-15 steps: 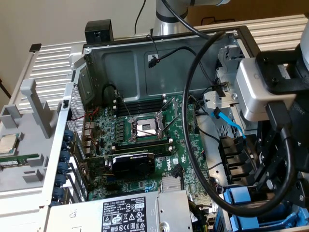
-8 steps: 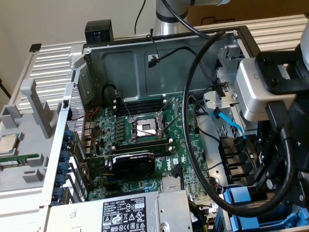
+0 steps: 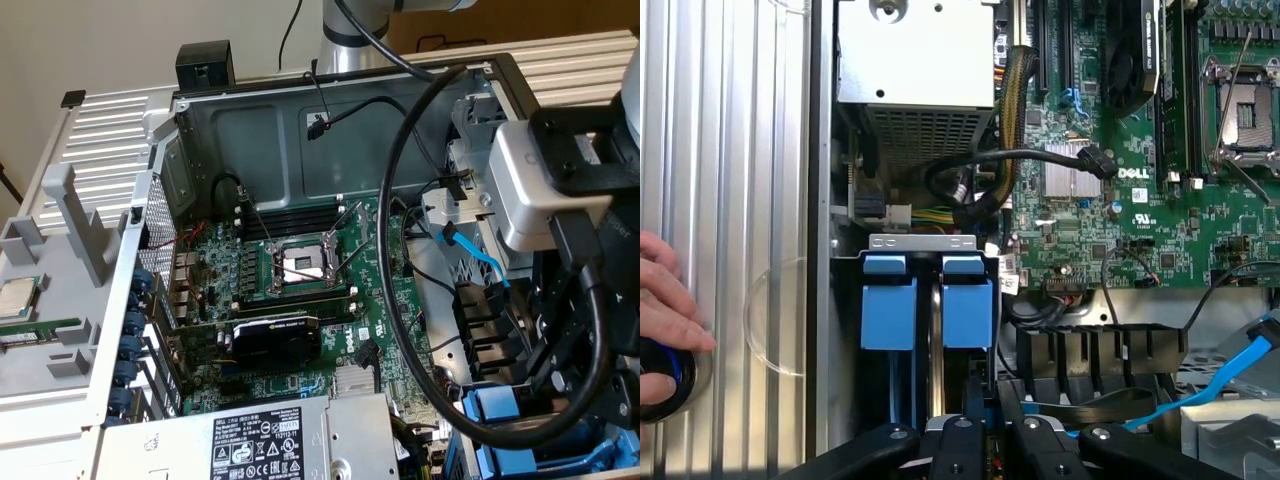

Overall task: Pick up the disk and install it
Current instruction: 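Insert the second disk wire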

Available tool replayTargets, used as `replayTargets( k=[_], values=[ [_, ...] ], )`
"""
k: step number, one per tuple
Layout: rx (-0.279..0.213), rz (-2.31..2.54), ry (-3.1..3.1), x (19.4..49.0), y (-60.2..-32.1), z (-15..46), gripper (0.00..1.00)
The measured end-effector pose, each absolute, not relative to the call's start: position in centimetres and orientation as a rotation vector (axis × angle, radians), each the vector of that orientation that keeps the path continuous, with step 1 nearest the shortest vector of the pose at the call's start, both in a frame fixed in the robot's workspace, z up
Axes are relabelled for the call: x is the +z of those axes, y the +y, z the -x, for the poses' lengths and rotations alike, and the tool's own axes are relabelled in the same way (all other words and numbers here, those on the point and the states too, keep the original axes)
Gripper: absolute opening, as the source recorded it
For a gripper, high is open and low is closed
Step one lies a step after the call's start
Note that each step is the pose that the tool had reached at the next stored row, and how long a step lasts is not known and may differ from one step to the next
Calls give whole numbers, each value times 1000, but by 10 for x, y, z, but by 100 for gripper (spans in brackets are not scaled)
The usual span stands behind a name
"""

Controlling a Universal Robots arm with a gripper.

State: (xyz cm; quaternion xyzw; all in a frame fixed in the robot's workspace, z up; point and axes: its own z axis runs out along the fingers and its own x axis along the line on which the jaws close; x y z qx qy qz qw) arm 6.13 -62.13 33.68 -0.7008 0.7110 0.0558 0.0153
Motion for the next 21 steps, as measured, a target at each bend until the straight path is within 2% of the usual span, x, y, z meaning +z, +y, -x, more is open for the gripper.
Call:
replayTargets(
  k=[9, 10, 11, 12, 21],
  values=[
    [175, 2180, 2211, 336, -621, -61, 18],
    [175, 2180, 2211, 336, -621, -61, 24],
    [175, 2180, 2212, 336, -621, -61, 24],
    [174, 2180, 2212, 337, -621, -61, 31],
    [174, 2180, 2212, 344, -621, -61, 31]
  ],
)
